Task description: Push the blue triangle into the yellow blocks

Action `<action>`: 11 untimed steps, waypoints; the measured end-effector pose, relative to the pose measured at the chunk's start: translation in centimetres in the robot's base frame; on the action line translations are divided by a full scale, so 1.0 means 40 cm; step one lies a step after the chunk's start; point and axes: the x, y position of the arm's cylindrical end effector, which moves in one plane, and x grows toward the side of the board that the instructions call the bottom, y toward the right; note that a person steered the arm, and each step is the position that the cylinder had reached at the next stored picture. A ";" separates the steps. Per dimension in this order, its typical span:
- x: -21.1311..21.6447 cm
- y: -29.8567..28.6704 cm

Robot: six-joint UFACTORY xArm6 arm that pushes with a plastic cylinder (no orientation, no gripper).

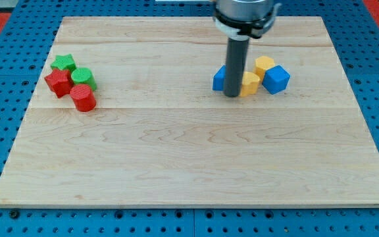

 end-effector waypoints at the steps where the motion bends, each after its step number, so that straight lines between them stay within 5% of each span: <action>1: -0.025 0.019; 3: 0.096 -0.136; 4: 0.018 -0.205; 7: -0.063 0.070; 9: -0.011 -0.172; 11: 0.079 0.024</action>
